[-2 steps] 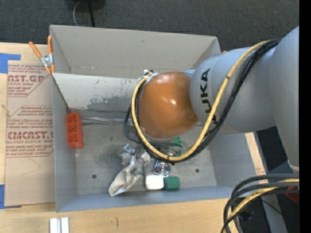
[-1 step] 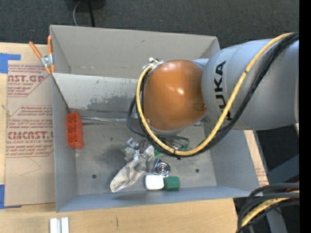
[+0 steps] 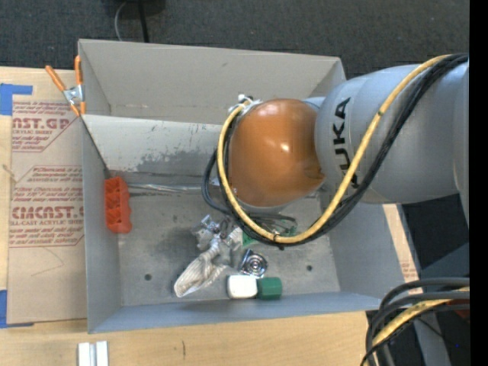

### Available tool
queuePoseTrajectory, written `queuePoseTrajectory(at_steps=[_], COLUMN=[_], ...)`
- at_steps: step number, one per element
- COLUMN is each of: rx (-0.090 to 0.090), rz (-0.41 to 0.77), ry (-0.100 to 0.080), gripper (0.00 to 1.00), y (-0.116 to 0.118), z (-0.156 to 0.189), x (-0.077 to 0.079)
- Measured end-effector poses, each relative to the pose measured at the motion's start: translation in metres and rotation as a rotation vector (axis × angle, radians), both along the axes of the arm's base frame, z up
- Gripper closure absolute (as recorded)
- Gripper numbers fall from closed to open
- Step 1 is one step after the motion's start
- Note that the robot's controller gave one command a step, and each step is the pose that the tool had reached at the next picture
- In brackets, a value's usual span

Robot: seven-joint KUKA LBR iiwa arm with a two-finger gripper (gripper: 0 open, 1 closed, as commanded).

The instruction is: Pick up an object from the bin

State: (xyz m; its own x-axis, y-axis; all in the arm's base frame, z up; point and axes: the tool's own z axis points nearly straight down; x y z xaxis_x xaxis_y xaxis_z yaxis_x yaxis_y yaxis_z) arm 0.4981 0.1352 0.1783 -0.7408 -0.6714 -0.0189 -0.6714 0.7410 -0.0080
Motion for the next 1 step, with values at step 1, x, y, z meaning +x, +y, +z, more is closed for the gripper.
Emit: queuePoseTrajectory(at_steps=[1], rx=[-0.005], rz=[0.141], ry=[0.015], gripper=[1.0], y=[-0.0113], z=[-0.0547], x=[-0.0069])
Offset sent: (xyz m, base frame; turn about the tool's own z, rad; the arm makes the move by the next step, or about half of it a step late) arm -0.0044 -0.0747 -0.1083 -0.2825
